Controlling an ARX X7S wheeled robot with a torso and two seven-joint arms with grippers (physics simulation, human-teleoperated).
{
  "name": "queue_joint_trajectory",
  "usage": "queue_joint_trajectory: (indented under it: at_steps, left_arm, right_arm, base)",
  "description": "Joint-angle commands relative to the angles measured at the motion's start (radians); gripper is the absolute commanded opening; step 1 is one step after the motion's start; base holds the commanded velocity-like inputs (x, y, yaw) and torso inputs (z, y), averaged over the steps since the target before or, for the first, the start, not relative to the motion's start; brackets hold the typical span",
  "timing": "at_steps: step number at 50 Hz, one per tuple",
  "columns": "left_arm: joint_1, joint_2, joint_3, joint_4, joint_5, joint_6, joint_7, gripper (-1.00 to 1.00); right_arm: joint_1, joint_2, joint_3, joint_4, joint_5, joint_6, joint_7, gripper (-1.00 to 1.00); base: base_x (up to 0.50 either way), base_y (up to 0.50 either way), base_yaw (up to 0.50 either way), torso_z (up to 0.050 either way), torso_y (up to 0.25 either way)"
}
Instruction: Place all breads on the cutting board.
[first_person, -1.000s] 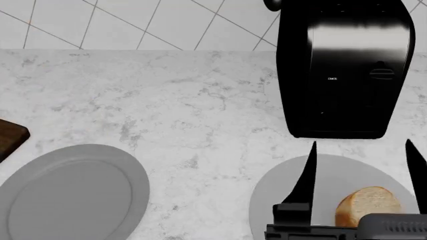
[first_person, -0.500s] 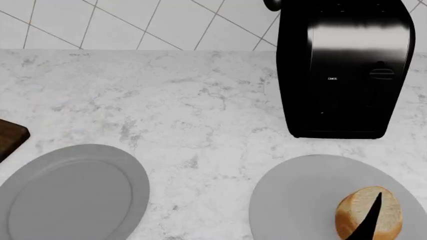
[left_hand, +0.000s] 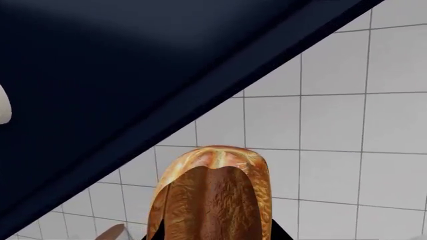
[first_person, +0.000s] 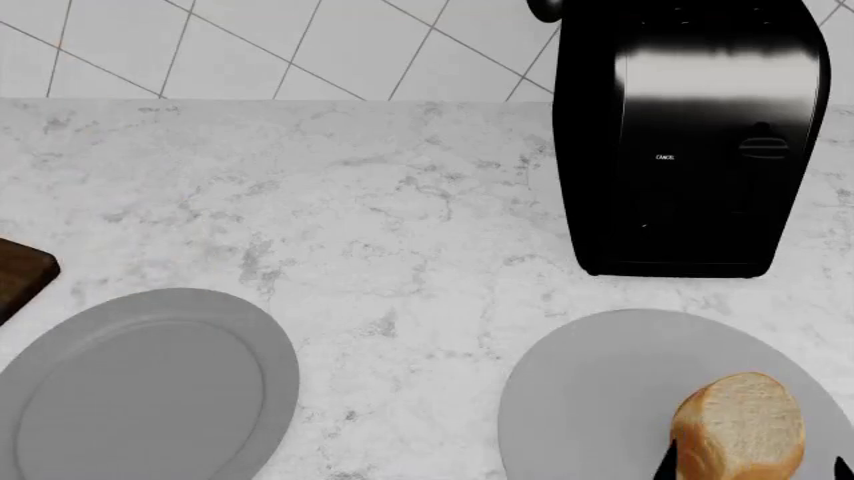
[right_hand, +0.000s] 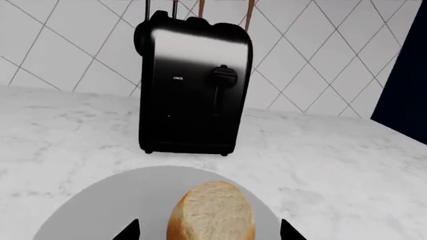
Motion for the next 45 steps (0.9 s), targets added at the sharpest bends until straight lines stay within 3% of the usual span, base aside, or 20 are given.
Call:
queue_joint_trajectory:
  at_steps: [1,8,25,45]
  left_arm:
    - [0.000,0.004,-0.005,-0.006,-0.007,0.004,-0.013,-1.00]
    - [-0.001,0.004,-0.005,-0.006,-0.008,0.004,-0.011,-1.00]
    - [0.018,-0.003,-0.015,0.004,-0.020,0.000,-0.011,-1.00]
    - [0.017,0.001,-0.005,0.018,-0.021,-0.006,-0.006,-1.00]
  right_arm:
    - [-0.008,0.011,-0.016,0.034,0.002,0.010,-0.006,1.00]
    - [-0.020,0.008,-0.001,0.062,-0.003,-0.009,-0.009,1.00]
    - [0.140,-0.046,-0.113,0.207,-0.035,0.028,-0.095,1.00]
    - [0.082,-0.074,-0.087,0.282,-0.059,-0.056,-0.114,1.00]
  base:
    - [0.00,0.00,0.00,0.000,0.000]
    - [0.00,0.00,0.00,0.000,0.000]
    - [0.00,0.00,0.00,0.000,0.001]
    - [0.00,0.00,0.00,0.000,0.000]
